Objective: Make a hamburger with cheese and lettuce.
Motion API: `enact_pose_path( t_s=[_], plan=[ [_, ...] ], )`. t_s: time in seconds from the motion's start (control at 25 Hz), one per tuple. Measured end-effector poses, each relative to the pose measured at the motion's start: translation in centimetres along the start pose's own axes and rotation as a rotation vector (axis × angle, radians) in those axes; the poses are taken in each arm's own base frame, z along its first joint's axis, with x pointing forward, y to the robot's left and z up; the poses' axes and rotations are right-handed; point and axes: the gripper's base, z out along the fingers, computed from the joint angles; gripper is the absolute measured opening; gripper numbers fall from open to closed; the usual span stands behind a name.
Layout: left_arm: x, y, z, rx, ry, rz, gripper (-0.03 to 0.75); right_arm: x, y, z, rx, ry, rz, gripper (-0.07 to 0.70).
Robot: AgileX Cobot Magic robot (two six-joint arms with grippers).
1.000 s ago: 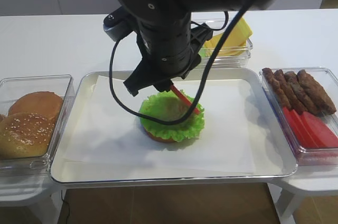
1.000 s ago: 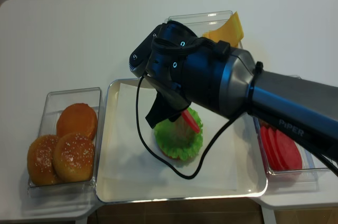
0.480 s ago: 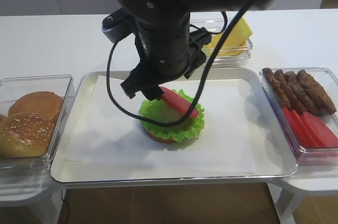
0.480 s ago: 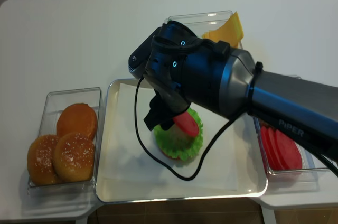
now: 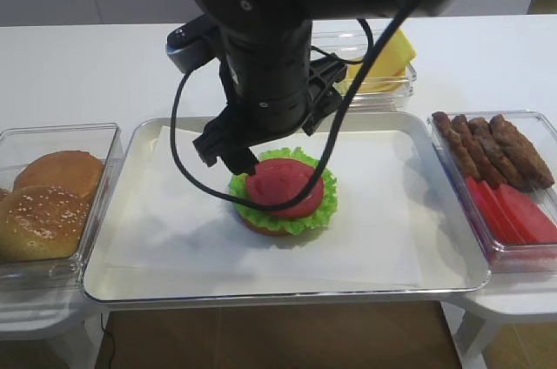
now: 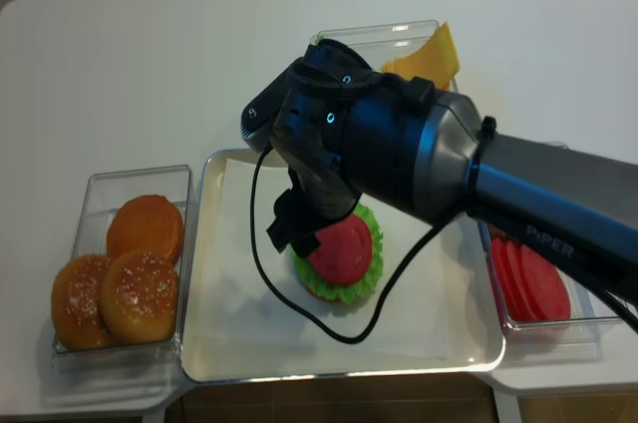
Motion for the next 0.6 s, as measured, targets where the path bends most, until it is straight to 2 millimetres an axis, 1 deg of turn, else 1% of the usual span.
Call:
enact_pose_path(
  t_s=[0.2,0.36,0.44,0.52,0.6],
  plan=[
    [0.0,0.0,0.0,0.0,0.0,0.0,0.358,-0.1,0.3,-0.3,-0.04,0.007,-0.009,0.655],
    [0.0,0.0,0.0,0.0,0.0,0.0,0.358,-1.1,0.3,-1.7,-0.114,-0.013,-0.032,0.656],
    [0.0,0.0,0.0,0.0,0.0,0.0,0.358,-1.8,-0.4,-2.4,-0.165,-0.023,-0.01,0.654],
    [0.0,0.0,0.0,0.0,0.0,0.0,0.358,-2.3,-1.7,-2.7,-0.204,-0.028,0.028,0.648],
    [0.0,0.0,0.0,0.0,0.0,0.0,0.358,-2.7,-3.6,-2.6,-0.223,-0.022,0.085,0.647]
  ],
)
